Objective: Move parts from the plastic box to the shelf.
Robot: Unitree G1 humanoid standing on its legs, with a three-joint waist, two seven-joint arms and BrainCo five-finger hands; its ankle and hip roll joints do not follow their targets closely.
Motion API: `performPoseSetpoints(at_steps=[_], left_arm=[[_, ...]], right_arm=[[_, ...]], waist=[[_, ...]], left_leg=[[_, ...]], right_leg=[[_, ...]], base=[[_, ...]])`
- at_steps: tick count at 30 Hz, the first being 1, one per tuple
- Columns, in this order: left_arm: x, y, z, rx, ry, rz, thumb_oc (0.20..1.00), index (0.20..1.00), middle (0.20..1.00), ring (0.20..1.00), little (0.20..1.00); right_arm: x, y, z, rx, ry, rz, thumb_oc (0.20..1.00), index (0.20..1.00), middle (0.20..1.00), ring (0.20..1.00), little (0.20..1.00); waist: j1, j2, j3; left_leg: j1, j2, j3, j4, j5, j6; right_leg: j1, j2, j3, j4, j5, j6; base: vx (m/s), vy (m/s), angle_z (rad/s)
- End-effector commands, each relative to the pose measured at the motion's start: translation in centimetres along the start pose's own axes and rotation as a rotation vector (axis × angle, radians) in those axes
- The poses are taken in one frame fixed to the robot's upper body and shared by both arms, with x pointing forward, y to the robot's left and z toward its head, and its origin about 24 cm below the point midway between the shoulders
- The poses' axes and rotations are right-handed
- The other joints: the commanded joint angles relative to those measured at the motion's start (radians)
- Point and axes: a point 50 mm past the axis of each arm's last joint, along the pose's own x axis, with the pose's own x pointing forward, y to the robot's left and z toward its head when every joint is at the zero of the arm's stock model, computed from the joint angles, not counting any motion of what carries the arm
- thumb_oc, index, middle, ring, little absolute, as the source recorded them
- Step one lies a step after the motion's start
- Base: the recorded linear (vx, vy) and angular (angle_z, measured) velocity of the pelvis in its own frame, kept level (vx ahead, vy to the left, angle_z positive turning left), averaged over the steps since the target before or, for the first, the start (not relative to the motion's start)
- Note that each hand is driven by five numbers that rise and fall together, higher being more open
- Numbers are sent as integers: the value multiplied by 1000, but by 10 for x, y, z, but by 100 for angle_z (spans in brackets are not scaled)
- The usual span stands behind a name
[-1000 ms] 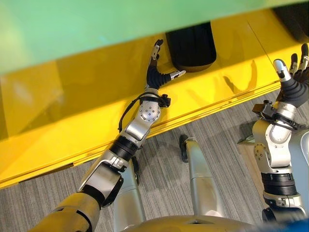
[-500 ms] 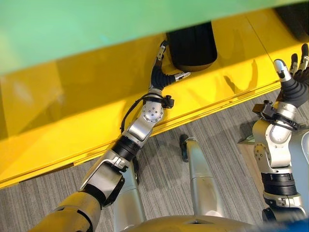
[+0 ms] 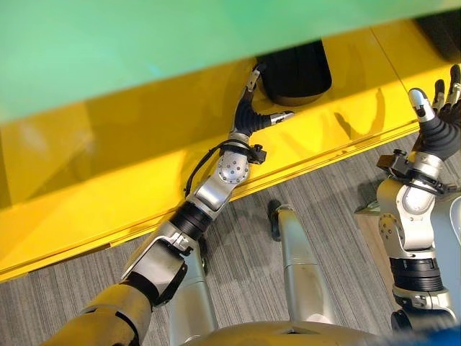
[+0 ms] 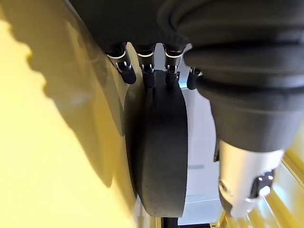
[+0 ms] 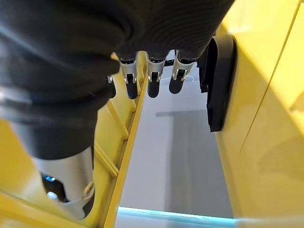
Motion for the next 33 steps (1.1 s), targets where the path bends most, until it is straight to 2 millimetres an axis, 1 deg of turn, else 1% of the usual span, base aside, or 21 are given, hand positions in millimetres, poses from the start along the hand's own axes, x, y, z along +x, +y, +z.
performPoseSetpoints(at_steps=[1, 10, 18, 28, 33], left_arm=[[-9, -45, -6, 5, 36, -210, 1000, 1000, 1000, 1000, 1000], [-9, -54, -1, 11, 15, -255, 1000, 1000, 1000, 1000, 1000], [-11, -57, -2, 10, 13, -273, 1000, 1000, 1000, 1000, 1000], [-14, -55, -5, 11, 23, -268, 1000, 1000, 1000, 1000, 1000], [-16, -42, -10, 8, 40, -233, 1000, 1000, 1000, 1000, 1000]], right_arm=[[7, 5, 41, 125, -202, 17, 1000, 1000, 1000, 1000, 1000], [6, 3, 45, 119, -218, 12, 1000, 1000, 1000, 1000, 1000], [6, 2, 45, 120, -219, 14, 1000, 1000, 1000, 1000, 1000], [4, 2, 44, 120, -209, 20, 1000, 1000, 1000, 1000, 1000], [4, 3, 44, 120, -210, 21, 1000, 1000, 1000, 1000, 1000]], waist=[[-39, 17, 48], [-42, 19, 49], [-42, 22, 45], [-35, 23, 42], [-28, 24, 41]], left_leg=[[-20, 3, -95, -44, 48, -6], [-16, 7, -92, -48, 51, -7], [-23, 10, -91, -42, 48, -3], [-32, 8, -92, -37, 49, -2], [-33, 7, -92, -34, 50, -1]], right_leg=[[38, 4, 0, -23, -8, -1], [36, 7, 4, -28, -4, -1], [31, 9, 2, -22, -7, -1], [31, 4, 0, -20, -8, -2], [34, 3, -1, -19, -8, -2]], base=[[0, 0, 0], [0, -2, 0], [0, 0, 0], [0, 0, 0], [0, 0, 0]])
